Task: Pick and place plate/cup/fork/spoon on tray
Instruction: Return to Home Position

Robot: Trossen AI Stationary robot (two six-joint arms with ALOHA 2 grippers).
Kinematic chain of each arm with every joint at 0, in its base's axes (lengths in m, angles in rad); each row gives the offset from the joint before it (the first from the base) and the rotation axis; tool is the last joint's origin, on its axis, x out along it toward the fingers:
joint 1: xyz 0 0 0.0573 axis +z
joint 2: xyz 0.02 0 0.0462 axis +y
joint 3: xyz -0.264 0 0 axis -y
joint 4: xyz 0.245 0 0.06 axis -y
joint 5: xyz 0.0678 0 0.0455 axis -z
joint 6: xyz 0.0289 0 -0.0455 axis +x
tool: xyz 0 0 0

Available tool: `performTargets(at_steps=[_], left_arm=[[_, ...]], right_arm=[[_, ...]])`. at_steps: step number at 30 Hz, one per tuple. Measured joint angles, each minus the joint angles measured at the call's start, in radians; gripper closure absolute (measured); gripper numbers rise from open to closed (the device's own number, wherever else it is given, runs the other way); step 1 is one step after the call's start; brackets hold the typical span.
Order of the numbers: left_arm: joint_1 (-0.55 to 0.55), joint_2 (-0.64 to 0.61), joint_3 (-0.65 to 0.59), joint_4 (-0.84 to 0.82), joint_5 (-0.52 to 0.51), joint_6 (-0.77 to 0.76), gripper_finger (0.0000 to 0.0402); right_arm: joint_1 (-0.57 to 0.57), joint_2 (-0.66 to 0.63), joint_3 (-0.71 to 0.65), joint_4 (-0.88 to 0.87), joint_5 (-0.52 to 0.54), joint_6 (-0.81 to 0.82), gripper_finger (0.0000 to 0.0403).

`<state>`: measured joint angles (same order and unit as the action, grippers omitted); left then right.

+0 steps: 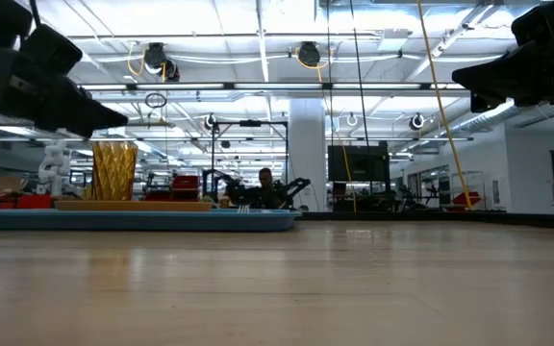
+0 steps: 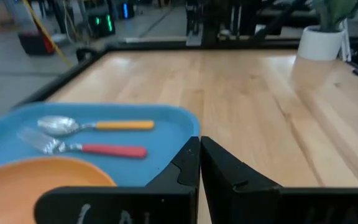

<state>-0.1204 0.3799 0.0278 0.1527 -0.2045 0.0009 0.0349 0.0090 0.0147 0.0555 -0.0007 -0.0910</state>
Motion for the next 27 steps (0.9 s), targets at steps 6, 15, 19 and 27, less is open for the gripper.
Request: performTargets(at_steps=[6,15,19,27], left_arm=[[0.001,-0.122,-0.003,-0.003,0.002,0.067,0.0385],[0.001,-0.328,-0.003,-0.144,0.005,0.072,0.0385],[0.001,-0.378,-0.002,-0.150,0.025,0.086,0.0385],[0.004,-0.377,-0.012,-0.124,0.025,0.126,0.0385]], right_arm=[[0.000,0.000,0.000,0.000,0.000,0.000,0.0403],[0.000,0.000,0.000,0.000,0.000,0.000,0.0403],[0.000,0.000,0.000,0.000,0.000,0.000,0.0403],[0.000,0.000,0.000,0.000,0.000,0.000,0.0403]])
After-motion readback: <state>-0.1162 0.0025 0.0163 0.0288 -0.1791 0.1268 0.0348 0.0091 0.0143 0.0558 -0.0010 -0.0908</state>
